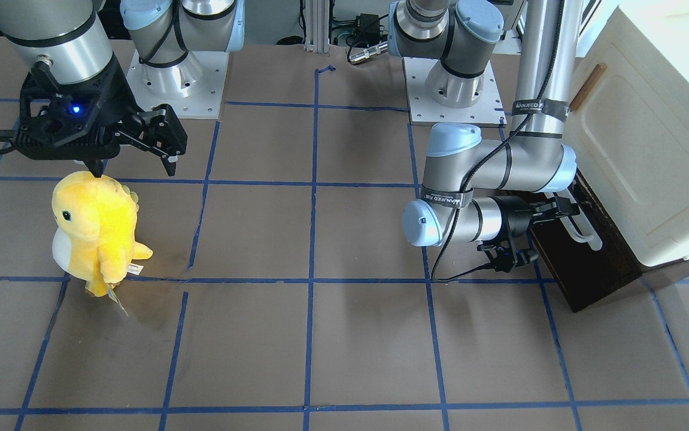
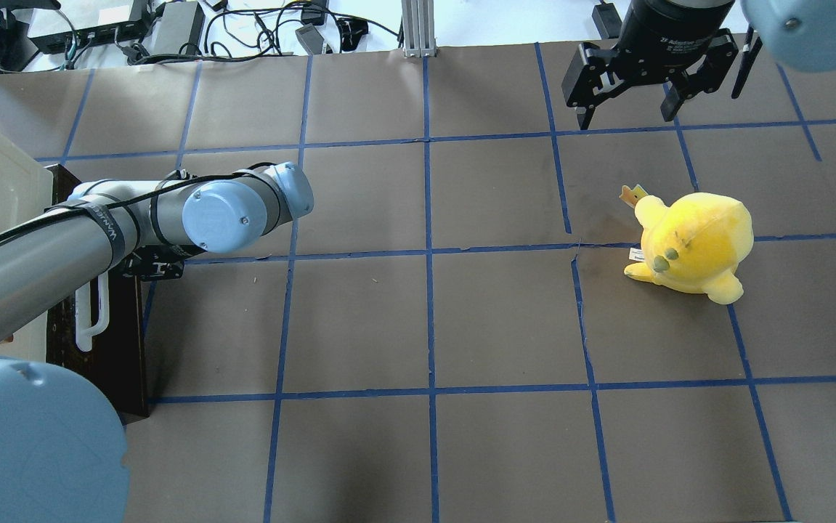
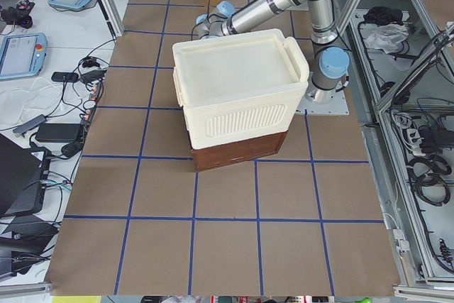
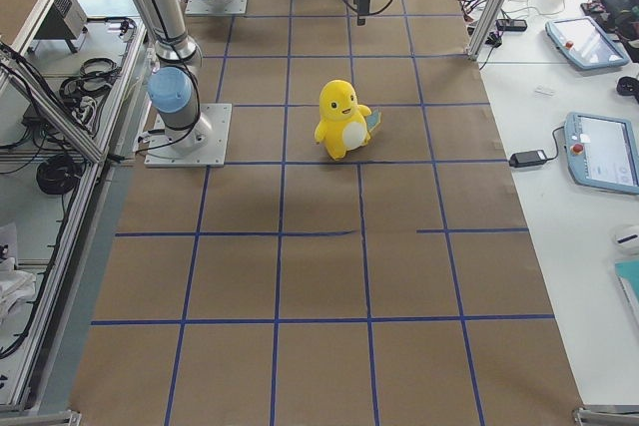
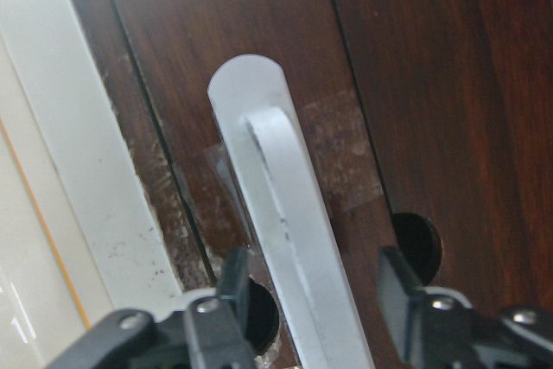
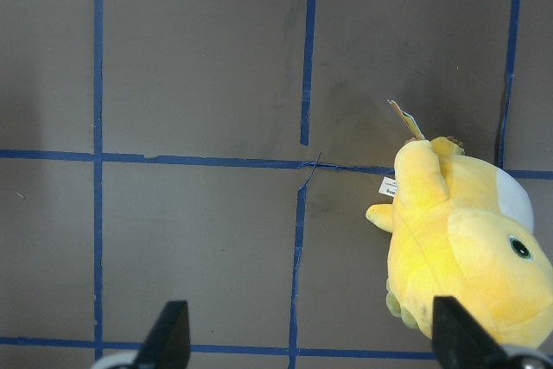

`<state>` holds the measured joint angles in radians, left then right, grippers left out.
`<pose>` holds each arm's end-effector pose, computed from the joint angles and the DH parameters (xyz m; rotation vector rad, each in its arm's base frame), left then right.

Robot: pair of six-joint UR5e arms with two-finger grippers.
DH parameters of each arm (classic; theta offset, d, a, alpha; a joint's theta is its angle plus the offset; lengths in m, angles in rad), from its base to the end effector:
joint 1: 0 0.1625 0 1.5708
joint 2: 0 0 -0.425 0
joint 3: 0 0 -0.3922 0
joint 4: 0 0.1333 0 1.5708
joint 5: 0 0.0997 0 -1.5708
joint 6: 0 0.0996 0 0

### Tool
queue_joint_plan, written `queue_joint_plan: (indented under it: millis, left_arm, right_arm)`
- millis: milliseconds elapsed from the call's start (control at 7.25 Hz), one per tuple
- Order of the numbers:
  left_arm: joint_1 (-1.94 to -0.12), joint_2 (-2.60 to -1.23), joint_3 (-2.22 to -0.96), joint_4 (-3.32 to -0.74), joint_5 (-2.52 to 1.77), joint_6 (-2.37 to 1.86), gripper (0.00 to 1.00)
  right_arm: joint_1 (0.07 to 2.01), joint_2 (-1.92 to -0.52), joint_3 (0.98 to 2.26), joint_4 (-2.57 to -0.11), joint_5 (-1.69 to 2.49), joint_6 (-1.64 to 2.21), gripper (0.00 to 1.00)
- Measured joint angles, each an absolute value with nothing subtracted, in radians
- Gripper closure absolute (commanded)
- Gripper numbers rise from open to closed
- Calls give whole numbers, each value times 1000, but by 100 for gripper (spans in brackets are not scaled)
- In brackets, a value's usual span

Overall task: Pull drawer sideways
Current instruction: 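Close the left gripper on the white bar handle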

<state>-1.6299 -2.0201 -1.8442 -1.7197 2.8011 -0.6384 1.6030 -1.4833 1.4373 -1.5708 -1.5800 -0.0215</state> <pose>-0.0699 -0.5142 0.1882 0.0508 1.7991 0.3354 0.1495 -0.5286 0.5090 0.0837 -3.1307 0.0721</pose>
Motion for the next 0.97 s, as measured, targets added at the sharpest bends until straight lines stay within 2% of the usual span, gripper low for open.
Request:
queue_joint_plan:
  millis: [276,552,966]
  left_arm:
    - [-1633,-2020,-1844,-1719,2801,-636,57]
    - [-1634,-2020,-1844,-1718,2801,-635,67]
    - [-1635,-2020,-1841,-1717,2799,-634,68]
  right_arm:
    - [1603,-1483,1437,-1571,-1580,-22,0]
    - [1603,-1483,1437,-1571,-1580,-23,0]
    - [1603,-1483,1437,-1571,-1580,-22,0]
